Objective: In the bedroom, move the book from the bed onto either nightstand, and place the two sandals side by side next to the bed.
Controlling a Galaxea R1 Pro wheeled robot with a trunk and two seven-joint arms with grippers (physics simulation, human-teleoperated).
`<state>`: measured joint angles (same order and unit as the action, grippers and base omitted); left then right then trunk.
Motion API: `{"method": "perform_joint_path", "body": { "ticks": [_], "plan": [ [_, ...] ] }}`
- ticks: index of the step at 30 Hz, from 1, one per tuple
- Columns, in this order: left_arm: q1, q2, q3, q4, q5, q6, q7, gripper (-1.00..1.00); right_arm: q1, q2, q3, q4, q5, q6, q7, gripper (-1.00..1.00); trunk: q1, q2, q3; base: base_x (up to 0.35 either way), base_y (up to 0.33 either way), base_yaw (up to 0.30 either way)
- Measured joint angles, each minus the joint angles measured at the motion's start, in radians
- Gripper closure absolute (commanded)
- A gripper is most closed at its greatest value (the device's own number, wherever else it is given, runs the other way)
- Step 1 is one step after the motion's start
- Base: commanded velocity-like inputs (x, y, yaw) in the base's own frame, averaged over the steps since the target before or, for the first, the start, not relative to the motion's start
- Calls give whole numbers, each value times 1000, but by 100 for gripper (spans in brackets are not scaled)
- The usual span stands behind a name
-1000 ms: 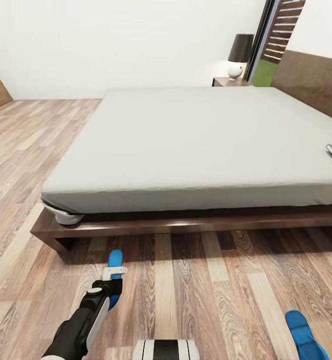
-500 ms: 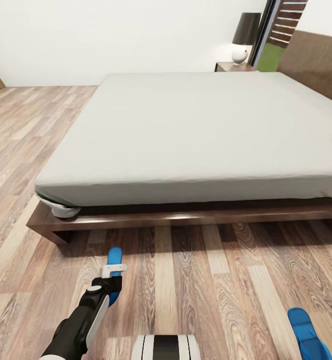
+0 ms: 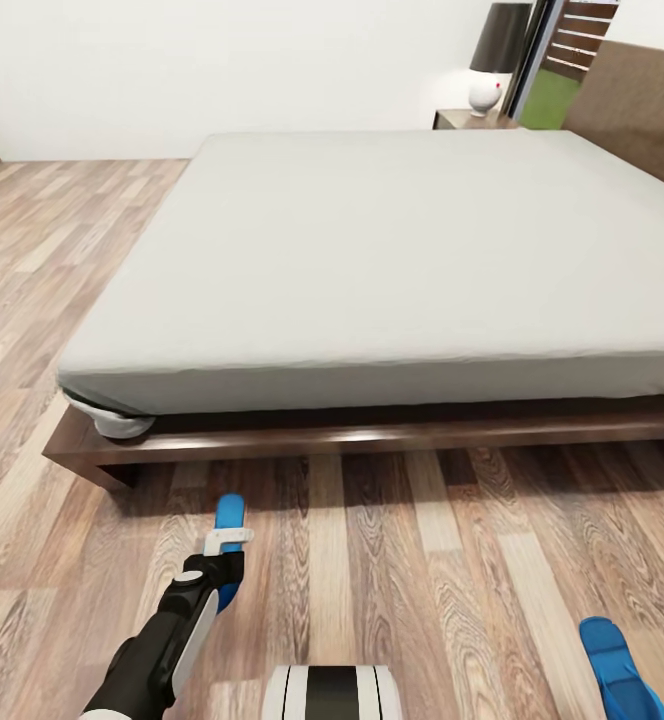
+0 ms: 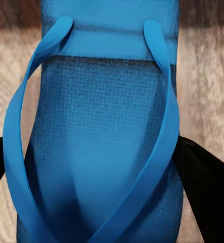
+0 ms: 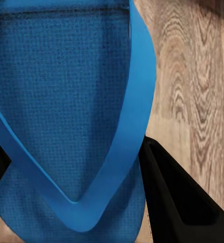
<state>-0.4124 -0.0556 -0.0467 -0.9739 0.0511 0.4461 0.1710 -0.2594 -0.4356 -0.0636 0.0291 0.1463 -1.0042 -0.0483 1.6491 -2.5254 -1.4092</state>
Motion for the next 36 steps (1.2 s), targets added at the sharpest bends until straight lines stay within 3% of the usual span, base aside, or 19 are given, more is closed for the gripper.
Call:
{"method": "perform_joint_path", "body": {
  "ticks": [9,25,29,31,36],
  "plan": [
    [0,0,-2,0,-1,0,1,100,0,1,0,0,0,-1,0,100,1,0,0,73,0,0],
    [0,0,-2,-18,-1,-4,2,100,0,3,0,0,0,2,-1,100,8,-4,-62,1,0,0],
    [0,0,-4,-31,-1,-7,-2,100,0,3,0,0,0,2,-1,100,8,-4,-62,0,0,0],
    [1,0,-32,-31,2,-7,2,100,0,3,0,0,0,2,-1,100,6,-4,-62,283,0,0],
    [1,0,-37,-31,-1,-7,5,100,0,3,-1,0,-1,2,-1,100,8,-4,-62,197,0,0]
  ]
}}
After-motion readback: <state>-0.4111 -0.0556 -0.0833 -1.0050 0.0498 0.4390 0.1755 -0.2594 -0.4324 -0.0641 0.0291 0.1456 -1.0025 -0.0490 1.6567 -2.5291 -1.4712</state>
